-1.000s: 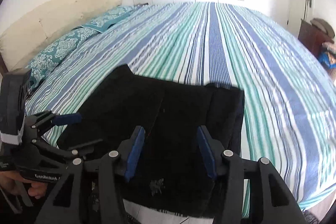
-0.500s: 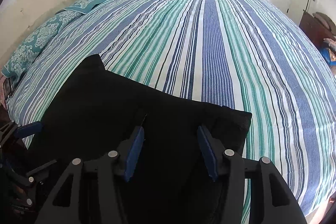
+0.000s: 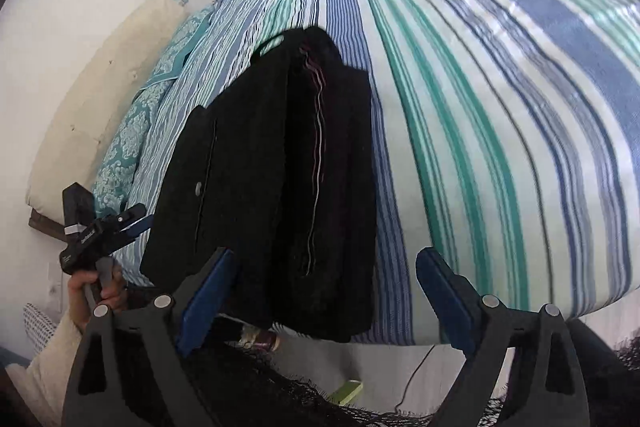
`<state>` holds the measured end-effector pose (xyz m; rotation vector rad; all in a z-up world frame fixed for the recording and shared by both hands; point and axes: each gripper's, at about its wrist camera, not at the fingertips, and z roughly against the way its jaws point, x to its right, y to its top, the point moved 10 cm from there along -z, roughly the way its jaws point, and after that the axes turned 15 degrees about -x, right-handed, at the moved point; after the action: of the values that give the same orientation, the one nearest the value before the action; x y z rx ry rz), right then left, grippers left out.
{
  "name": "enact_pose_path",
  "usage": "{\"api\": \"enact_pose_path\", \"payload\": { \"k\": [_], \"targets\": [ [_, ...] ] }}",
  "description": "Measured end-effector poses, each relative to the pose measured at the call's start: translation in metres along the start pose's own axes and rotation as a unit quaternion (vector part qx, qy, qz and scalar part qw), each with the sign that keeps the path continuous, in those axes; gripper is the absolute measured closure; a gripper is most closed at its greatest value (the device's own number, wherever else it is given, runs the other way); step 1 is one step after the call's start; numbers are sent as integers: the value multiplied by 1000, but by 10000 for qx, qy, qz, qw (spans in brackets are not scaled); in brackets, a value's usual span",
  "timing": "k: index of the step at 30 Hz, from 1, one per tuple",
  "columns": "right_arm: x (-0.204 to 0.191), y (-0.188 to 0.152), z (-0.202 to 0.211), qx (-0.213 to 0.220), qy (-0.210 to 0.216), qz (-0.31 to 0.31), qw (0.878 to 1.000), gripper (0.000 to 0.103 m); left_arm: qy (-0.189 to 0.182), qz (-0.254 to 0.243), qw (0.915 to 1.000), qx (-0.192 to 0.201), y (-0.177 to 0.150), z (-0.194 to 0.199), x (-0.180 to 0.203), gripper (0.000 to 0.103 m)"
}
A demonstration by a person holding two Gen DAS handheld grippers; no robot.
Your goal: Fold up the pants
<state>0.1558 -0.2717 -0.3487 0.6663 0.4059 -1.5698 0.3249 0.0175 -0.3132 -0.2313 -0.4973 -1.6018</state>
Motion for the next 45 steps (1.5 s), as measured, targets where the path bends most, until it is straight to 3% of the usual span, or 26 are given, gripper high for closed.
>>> {"api": "enact_pose_path", "payload": {
  "k": [2, 3, 4, 6, 8, 12, 17, 20, 23, 25, 26, 27, 28, 32, 34, 36, 39, 42, 45],
  "targets": [
    [-8, 0, -12, -169, 282, 36, 9995, 14, -46, -183, 9998, -101, -5, -9, 9, 9],
    [-14, 1, -18, -310, 344, 99, 9989, 20, -123, -308, 9994, -136, -7, -11, 17, 15],
    [-15, 2, -24, -412, 187, 179, 9988, 21, -257, -448, 9984, -210, -9, -14, 27, 30],
    [-17, 4, -31, -586, -40, 289, 9979, 33, -19, -579, 9981, -206, -9, -14, 33, 61],
    [-25, 5, -28, -575, -30, 421, 9975, 48, -42, -571, 9983, -119, -4, -4, 38, 80],
    [-56, 9, -10, -278, -41, 786, 9965, 60, -58, -630, 9977, 261, 9, 28, 55, 85],
    [-113, 45, 22, 267, 282, 1278, 9910, 61, -275, -603, 9944, 829, 42, 74, 64, 85],
    [-149, 76, 32, 478, 270, 1637, 9850, 61, -284, -540, 9906, 1221, 72, 105, 55, 85],
    [-173, 112, 33, 711, 226, 1795, 9809, 61, -115, -442, 9866, 1566, 103, 126, 41, 82],
    [-174, 132, 20, 753, -147, 1765, 9813, 52, 354, -179, 9880, 1495, 116, 118, 16, 66],
    [-166, 138, 12, 757, -496, 1625, 9826, 45, 793, -2, 9866, 1423, 115, 112, -1, 47],
    [-154, 141, 7, 789, -901, 1470, 9819, 16, 1200, 108, 9832, 1375, 112, 108, -15, 33],
    [-146, 140, 3, 846, -1213, 1385, 9793, 1, 1503, 137, 9789, 1375, 104, 107, -25, 30],
    [-126, 108, 10, 1006, -2131, 1429, 9613, 0, 2370, 55, 9608, 1435, 54, 109, -38, 9],
    [-117, 79, 29, 1140, -2581, 1501, 9476, 0, 2632, -9, 9524, 1539, 31, 114, -27, 5],
    [-123, 52, 35, 1220, -2734, 1513, 9421, 0, 2850, 144, 9454, 1575, 10, 118, -17, 3],
    [-148, 15, 44, 1377, -2811, 1407, 9393, 0, 2895, 238, 9471, 1363, -11, 117, 2, 3],
    [-167, -15, 60, 1603, -2901, 1301, 9345, 0, 3147, 113, 9382, 1435, -29, 135, 28, 3],
    [-184, -35, 80, 1779, -3038, 1313, 9267, 0, 3004, -299, 9435, 1366, -38, 149, 58, 3]
  ]
}}
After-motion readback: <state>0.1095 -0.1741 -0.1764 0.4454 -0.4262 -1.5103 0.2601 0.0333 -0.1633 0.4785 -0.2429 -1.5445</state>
